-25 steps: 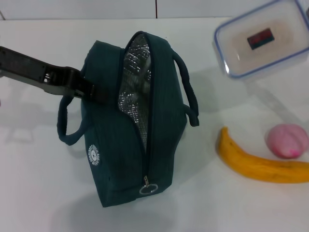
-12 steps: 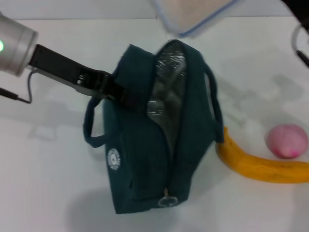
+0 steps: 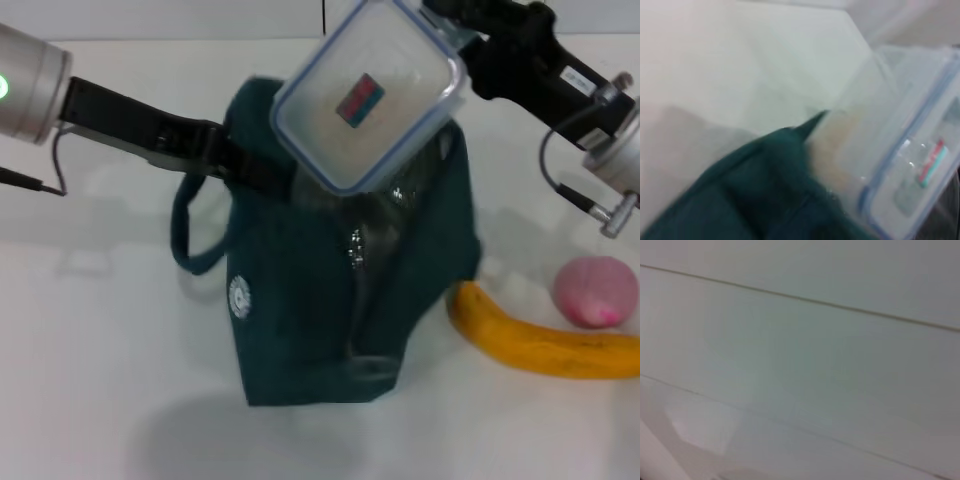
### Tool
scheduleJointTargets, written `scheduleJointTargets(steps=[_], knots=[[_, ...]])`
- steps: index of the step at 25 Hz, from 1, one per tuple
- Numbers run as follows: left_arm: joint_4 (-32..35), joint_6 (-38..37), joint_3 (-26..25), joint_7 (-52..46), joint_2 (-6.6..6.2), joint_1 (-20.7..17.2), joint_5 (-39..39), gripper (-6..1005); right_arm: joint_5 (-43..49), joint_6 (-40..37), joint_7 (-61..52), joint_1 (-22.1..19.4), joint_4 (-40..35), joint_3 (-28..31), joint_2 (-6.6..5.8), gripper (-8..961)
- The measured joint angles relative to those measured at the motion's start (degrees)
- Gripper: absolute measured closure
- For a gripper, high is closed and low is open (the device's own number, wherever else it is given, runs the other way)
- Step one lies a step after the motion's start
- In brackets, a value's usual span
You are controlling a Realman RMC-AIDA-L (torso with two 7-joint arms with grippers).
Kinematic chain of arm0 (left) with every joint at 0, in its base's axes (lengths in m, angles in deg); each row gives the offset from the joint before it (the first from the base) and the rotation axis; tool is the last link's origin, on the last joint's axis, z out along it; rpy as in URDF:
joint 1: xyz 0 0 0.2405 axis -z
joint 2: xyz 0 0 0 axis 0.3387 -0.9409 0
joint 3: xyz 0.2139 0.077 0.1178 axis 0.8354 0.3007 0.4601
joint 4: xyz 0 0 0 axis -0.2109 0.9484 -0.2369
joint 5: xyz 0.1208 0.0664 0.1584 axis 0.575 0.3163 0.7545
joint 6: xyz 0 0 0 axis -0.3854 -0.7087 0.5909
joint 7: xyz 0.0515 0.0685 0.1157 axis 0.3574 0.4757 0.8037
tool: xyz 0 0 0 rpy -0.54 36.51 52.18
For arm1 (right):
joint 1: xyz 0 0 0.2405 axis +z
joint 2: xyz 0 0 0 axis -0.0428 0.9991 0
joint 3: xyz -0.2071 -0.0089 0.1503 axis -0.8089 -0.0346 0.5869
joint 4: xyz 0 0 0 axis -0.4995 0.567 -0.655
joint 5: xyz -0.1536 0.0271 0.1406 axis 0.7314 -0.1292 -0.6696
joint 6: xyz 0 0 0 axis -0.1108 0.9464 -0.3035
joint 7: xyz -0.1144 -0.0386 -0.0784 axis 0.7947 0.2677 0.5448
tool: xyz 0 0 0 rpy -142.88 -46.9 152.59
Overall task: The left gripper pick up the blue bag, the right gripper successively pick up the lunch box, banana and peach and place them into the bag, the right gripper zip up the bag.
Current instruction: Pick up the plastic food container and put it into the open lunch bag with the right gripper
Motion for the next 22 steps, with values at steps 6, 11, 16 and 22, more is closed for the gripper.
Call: scheduleJointTargets(steps=[6, 11, 16, 22], knots=[[-0.4, 1.1, 0.0, 1.1, -0.18, -0.5, 0.0, 964, -0.1, 0.4, 0.0, -2.2, -2.6, 0.0, 0.00, 784], [-0.4, 1.2, 0.1, 1.4, 0.09, -0.1, -0.3, 963, 0.1, 2.1, 0.0, -1.6, -3.8, -1.4, 0.00, 777], [-0.4, 1.2, 0.1, 1.7, 0.13, 0.2, -0.3, 963, 2.1, 2.8, 0.1, 1.6, -3.6, -2.3, 0.00, 771], [-0.4, 2.9, 0.0, 2.3, 0.27, 0.2, -0.4, 963, 2.6, 3.1, 0.2, 2.0, -3.8, -2.4, 0.00, 763]])
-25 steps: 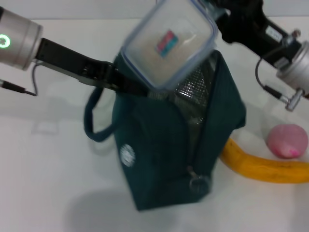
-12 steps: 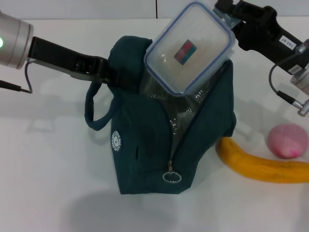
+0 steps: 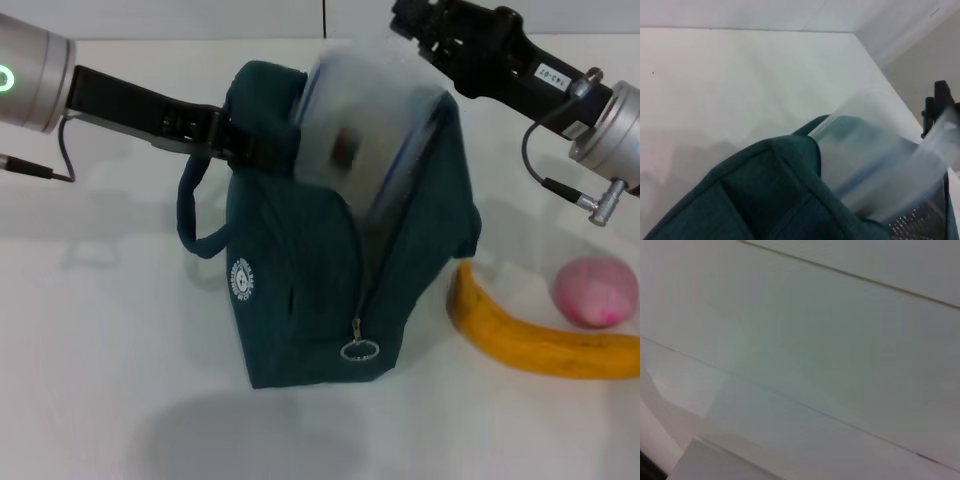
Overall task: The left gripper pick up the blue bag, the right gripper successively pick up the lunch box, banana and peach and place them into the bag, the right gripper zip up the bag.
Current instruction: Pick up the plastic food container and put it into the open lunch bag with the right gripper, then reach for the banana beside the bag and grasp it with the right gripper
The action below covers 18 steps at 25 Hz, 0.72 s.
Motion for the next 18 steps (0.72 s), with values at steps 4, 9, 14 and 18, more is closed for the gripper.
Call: scheduleJointTargets(steps=[4, 9, 14, 18], knots=[[0.0, 0.3, 0.0, 0.0, 0.07, -0.4, 0.0, 963, -0.3, 0.0, 0.0, -0.5, -0.6, 0.4, 0.01, 757], [0.0, 0.4, -0.4, 0.7, 0.07, -0.4, 0.0, 964, -0.6, -1.4, -0.1, -1.2, -4.5, 0.5, -0.23, 602], [-0.2, 0.4, -1.6, 1.9, 0.11, -0.6, -0.1, 964, 0.4, -1.8, -0.5, -4.8, -16.1, -2.7, -1.42, 409], [-0.7, 0.4, -1.6, 2.6, 0.19, -1.1, -1.4, 963, 2.5, 0.7, -0.5, -7.8, -27.4, -12.1, -5.42, 269]])
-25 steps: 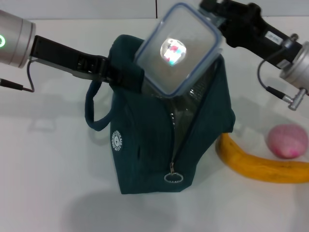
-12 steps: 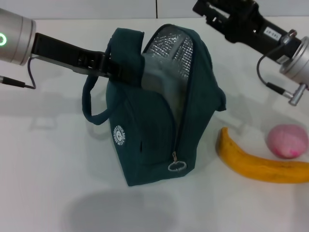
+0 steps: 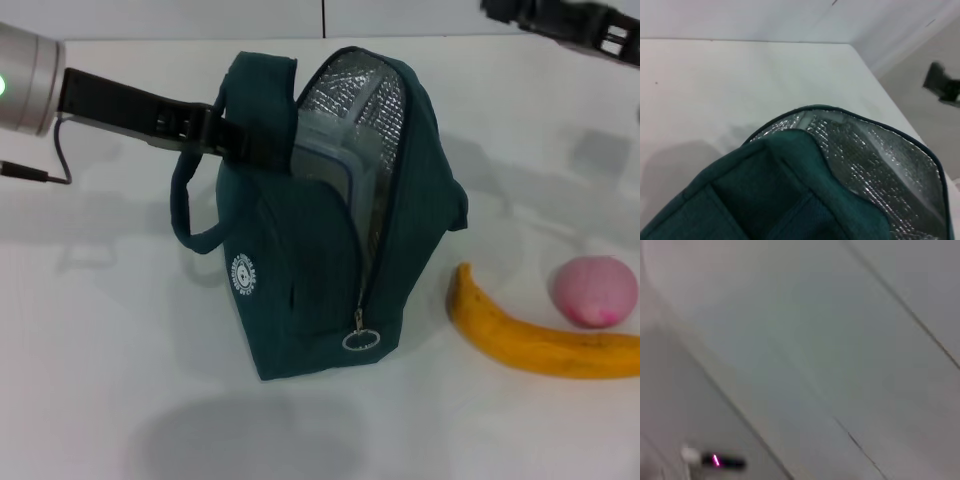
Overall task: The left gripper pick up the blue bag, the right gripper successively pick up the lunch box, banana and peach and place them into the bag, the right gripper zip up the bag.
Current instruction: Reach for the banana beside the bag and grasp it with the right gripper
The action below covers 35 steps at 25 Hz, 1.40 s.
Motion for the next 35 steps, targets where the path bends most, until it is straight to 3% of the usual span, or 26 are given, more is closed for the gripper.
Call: scheduleJointTargets(steps=[3, 5, 7, 10, 15, 19, 21, 23, 29, 35], knots=[[0.0, 0.0, -0.2, 0.7, 0.04, -1.0, -1.4, 964, 1.8, 0.1, -0.3, -0.3, -4.1, -5.5, -3.35, 237], [0.0, 0.0, -0.6, 1.0, 0.04, -1.4, -1.7, 964, 4.6, -1.0, -1.2, -0.4, -7.5, -8.3, -4.84, 236], [0.0, 0.0, -1.0, 1.1, 0.05, -1.6, -1.7, 964, 9.9, -2.1, -2.7, -0.3, -11.7, -9.8, -5.42, 234], [-0.1, 0.0, -1.3, 1.2, 0.05, -1.7, -1.7, 964, 19.7, -5.3, -4.5, 0.2, -19.1, -10.3, -5.22, 233], [-0.6, 0.0, -1.3, 1.2, 0.05, -1.8, -1.7, 964, 36.3, -15.3, -10.5, 2.5, -32.3, -10.4, -3.21, 230], [-1.2, 0.0, -1.3, 1.1, 0.10, -1.6, -1.8, 963, 46.4, -22.6, -14.7, 4.2, -42.0, -11.2, 0.64, 229], [-1.4, 0.0, -1.3, 1.0, 0.16, -1.6, -1.8, 963, 50.4, -24.3, -16.4, 4.4, -46.2, -13.2, 3.18, 229], [-1.5, 0.0, -1.3, 0.9, 0.25, -1.6, -1.8, 963, 53.2, -23.9, -18.6, 4.4, -47.7, -17.4, 4.43, 232], [-1.5, 0.0, -1.3, 0.9, 0.62, -1.4, -1.8, 963, 54.6, -16.6, -23.7, 3.6, -45.9, -33.2, 4.91, 245], [-1.5, 0.0, -1.3, 1.0, 0.90, -1.4, -1.9, 964, 54.7, -10.1, -25.4, 3.4, -42.9, -39.8, 5.03, 260]])
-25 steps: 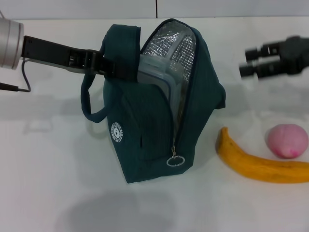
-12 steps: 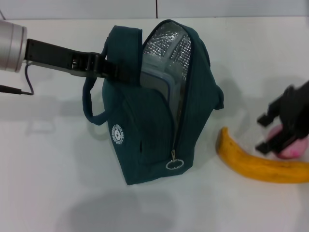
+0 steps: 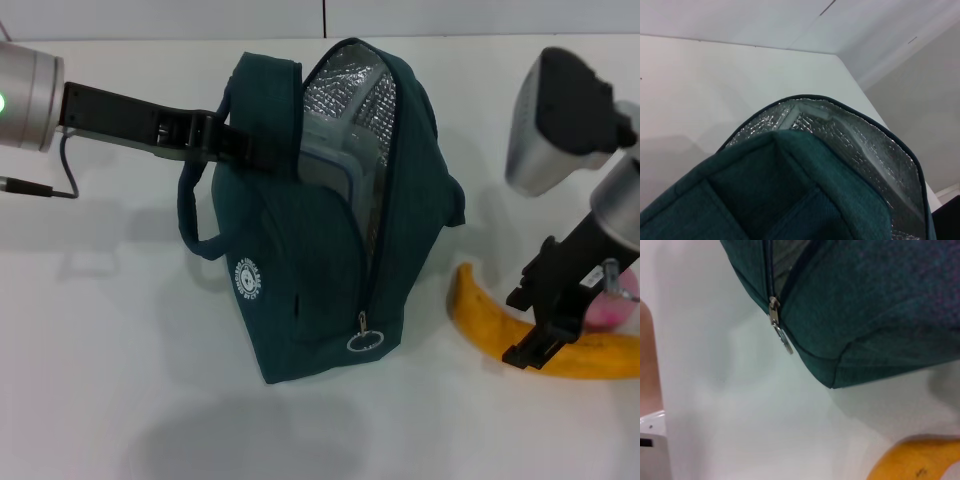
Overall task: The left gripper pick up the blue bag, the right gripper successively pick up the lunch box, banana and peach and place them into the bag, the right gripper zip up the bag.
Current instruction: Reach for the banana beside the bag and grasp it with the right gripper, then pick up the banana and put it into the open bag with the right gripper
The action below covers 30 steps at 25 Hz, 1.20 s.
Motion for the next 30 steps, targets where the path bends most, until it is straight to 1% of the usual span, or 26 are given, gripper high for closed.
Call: scheduleJointTargets(steps=[2, 11, 22, 28, 30], knots=[[0.0, 0.0, 0.0, 0.0, 0.03, 0.0, 0.0, 964, 0.1, 1.9, -0.4, -0.1, 0.6, -2.1, 0.01, 266], [-0.5, 0.0, 0.0, 0.1, 0.02, 0.2, 0.0, 964, 0.9, 5.3, -2.7, -0.1, 2.0, -8.9, 0.14, 291], [-0.6, 0.0, 0.0, 0.1, 0.02, 0.3, 0.0, 963, 1.6, 7.2, -4.9, 0.1, 2.4, -10.1, 0.13, 322], [-0.6, 0.0, 0.0, 0.1, -0.01, 0.3, 0.0, 963, 1.4, 6.5, -6.2, 0.5, 2.4, -8.9, 0.03, 462], [-0.6, 0.0, 0.0, 0.1, -0.05, 0.3, 0.0, 963, 1.5, 5.5, -6.8, 0.5, 2.4, -5.7, -0.02, 509]])
